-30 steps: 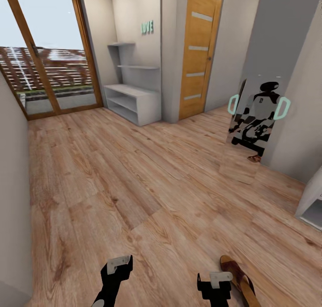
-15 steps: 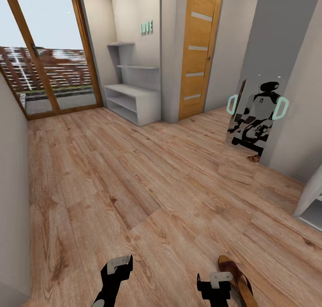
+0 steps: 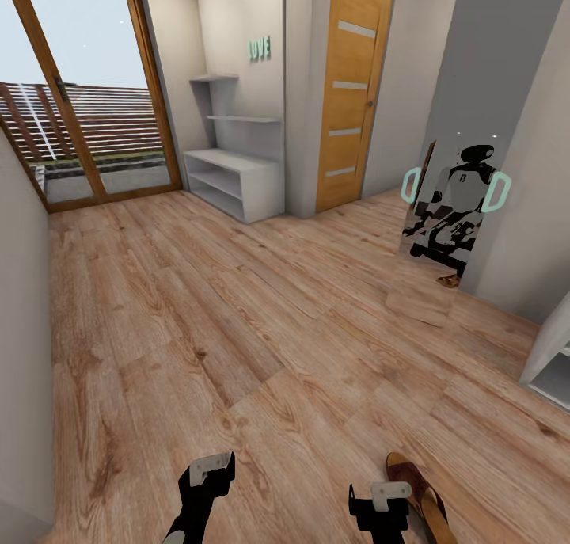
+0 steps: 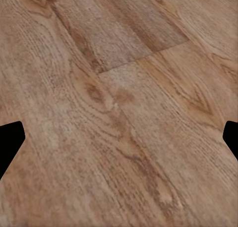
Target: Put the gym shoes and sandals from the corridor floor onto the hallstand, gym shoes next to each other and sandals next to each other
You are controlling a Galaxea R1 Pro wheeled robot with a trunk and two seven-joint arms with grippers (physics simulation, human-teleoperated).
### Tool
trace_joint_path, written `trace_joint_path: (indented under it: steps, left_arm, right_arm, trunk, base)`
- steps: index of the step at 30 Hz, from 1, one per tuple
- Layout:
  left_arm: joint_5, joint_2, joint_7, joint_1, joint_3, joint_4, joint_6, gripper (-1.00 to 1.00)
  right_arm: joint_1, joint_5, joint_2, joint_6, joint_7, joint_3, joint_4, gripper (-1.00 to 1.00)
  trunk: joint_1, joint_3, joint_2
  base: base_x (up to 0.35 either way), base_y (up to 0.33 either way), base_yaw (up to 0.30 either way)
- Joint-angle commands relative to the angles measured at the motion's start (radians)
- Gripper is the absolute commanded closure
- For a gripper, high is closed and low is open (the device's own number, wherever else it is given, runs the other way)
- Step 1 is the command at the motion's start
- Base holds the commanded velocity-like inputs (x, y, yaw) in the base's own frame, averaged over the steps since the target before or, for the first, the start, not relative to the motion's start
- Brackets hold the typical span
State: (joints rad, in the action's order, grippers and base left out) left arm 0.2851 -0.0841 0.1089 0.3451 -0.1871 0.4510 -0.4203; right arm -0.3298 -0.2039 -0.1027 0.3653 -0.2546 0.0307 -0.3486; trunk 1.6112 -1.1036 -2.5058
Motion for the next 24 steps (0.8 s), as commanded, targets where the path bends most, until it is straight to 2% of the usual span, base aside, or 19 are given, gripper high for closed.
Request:
trace_joint_path:
  steps: [1,24]
  left_arm:
    - [0.000,0.000,0.000,0.000,0.000,0.000,0.000,-1.00]
    - [-0.001,0.000,0.000,0.000,0.000,0.000,0.001,-1.00]
  right_arm:
    - [0.000,0.000,0.000,0.000,0.000,0.000,0.000,-1.00]
    - [0.000,0.005,-0.005,0.000,0.000,0.001,-0.001,-1.00]
  trunk:
    - [0.000,0.000,0.000]
    - [0.000,0.000,0.000]
  base:
    - [0.000,-0.002,0.000]
    - [0.005,-0.007,0.000]
